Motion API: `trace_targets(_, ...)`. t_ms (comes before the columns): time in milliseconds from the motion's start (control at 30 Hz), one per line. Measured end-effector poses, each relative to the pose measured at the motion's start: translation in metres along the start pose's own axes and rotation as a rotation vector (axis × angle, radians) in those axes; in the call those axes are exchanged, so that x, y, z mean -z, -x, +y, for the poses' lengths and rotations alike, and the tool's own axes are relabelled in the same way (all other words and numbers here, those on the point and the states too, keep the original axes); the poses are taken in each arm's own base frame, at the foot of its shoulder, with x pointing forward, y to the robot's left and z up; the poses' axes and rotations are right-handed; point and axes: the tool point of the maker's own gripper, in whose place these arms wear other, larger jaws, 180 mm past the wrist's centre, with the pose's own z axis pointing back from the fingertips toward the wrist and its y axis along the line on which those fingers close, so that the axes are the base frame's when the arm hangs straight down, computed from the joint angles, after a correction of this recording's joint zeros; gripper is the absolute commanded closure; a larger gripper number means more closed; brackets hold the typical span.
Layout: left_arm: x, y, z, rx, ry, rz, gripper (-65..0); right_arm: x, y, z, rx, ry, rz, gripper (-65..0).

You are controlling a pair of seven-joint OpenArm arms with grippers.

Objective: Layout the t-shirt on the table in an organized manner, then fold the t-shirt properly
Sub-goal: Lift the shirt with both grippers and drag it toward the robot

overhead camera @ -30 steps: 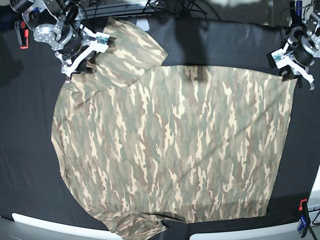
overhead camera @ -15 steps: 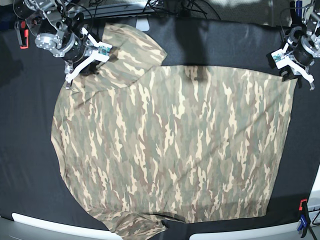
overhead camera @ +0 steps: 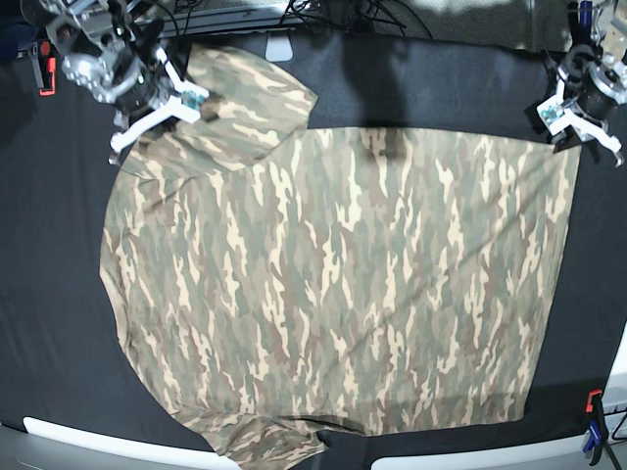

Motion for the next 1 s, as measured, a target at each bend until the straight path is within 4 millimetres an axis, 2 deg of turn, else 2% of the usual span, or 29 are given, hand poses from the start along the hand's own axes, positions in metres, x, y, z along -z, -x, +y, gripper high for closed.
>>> trace_targets(267,-0.027,0.0,-0.025,-0.037,-0.053,0.03,0.0,-0.034,0.014,0.012,-0.023,0.026,0.056,0.0)
trace_targets(367,-0.042,-0.007,-0.028,-0.039,-0.12,0.02,0.0,-0.046,0.019,0.017,-0.032,0.043,0.081,0.0)
trace_targets(500,-0.059,-0.013,-0.038,-0.048,-0.105,0.021,0.0,-0.063,0.031,0.021,-0.025,0.035,0.112,0.0)
trace_targets(700,-0.091,-0.002,-0.038,-0.046,-0.107,0.059,0.0,-0.092,0.049,0.03,-0.021,0.006,0.169,0.0)
trace_targets(800,-0.101,0.004,-0.045,-0.045,-0.085,0.068,0.0,-0.102,0.053,0.034,-0.02,-0.008,0.181,0.0)
trace_targets(900,-0.102,0.005,-0.045,-0.047,-0.084,0.071,0.0,-0.103,0.052,0.023,-0.017,0.025,0.177,0.0)
trace_targets(1000,-0.098,0.003,-0.036,-0.045,-0.106,0.068,0.0,-0.101,0.054,-0.013,0.013,0.165,0.186,0.0)
